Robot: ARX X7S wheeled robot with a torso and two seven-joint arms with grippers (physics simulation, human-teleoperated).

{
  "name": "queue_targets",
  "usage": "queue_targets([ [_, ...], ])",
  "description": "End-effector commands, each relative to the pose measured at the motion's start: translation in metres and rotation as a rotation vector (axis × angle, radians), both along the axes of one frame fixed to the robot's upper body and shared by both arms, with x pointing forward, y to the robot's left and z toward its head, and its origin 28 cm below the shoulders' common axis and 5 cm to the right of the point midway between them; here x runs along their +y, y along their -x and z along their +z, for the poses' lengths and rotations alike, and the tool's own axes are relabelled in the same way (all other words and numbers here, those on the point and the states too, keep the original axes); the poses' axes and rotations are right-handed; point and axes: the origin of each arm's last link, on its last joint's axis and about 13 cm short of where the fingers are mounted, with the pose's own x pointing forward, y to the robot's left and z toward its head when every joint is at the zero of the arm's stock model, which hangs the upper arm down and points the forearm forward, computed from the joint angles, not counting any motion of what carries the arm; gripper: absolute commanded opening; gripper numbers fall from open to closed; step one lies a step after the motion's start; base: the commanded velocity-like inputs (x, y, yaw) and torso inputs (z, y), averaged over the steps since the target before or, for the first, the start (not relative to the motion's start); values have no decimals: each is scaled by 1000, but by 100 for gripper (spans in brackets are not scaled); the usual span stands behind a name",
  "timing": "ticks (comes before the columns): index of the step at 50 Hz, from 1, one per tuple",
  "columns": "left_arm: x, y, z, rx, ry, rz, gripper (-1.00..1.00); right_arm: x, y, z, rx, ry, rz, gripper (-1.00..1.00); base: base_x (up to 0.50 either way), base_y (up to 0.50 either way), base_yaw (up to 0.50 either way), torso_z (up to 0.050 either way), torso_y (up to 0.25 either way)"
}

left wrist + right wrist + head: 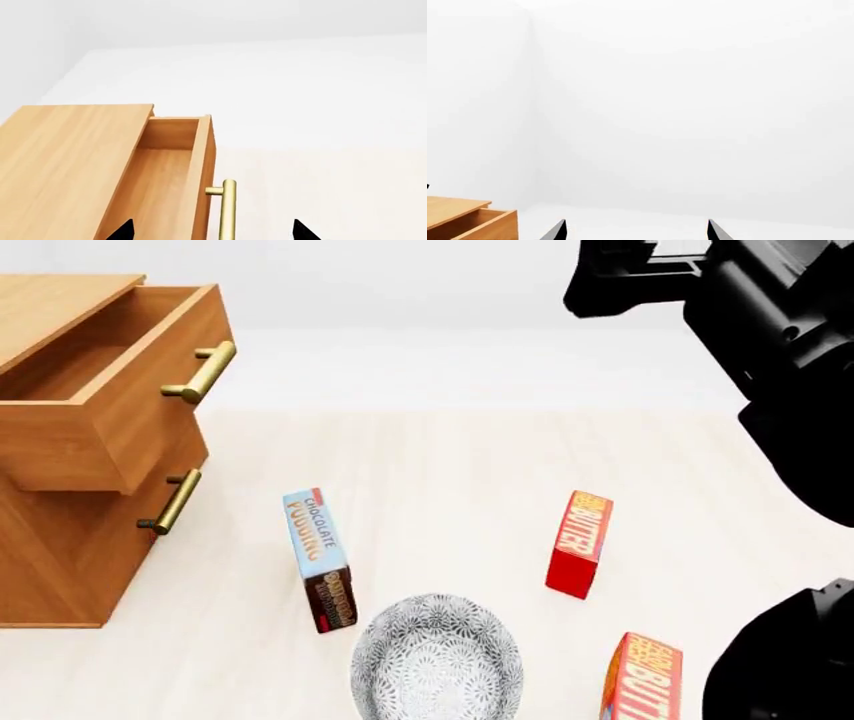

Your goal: Put the butter at the front in the top drawer of the cabinet and close it.

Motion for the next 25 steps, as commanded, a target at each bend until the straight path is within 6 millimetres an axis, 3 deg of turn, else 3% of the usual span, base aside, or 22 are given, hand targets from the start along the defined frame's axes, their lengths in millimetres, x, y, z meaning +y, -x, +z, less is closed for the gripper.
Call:
queue_targets([
  [1, 3, -6, -12, 23, 14, 37, 100, 0, 0, -4, 5, -7, 4, 100, 0, 0, 0, 0, 0],
  [25, 15, -16, -38, 68, 54, 106, 100, -1, 0, -8, 12, -18, 4, 100, 0, 0, 0, 0, 0],
])
